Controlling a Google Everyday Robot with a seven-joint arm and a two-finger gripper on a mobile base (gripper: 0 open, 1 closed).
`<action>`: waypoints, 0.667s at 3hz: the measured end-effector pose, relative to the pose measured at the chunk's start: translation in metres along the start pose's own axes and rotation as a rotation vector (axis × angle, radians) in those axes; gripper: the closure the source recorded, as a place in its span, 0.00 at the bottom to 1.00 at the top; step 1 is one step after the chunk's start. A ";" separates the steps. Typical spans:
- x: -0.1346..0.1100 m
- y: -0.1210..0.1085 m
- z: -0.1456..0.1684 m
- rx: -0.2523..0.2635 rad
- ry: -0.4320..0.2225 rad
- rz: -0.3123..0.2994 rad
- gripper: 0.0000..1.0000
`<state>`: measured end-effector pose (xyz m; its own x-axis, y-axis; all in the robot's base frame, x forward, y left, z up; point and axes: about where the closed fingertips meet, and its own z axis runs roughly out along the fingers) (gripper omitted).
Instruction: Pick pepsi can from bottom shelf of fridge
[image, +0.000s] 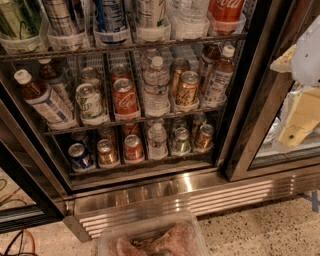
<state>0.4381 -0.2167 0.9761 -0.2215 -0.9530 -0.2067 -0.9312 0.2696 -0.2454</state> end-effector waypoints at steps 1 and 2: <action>0.000 0.000 0.000 0.000 0.000 0.000 0.00; -0.004 0.005 0.011 0.027 0.007 0.014 0.00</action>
Offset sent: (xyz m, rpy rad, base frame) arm -0.0035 0.0229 -0.0424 -0.0317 -0.0596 -0.0754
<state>0.4374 -0.2095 0.9652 -0.2370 -0.9500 -0.2033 -0.9196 0.2869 -0.2683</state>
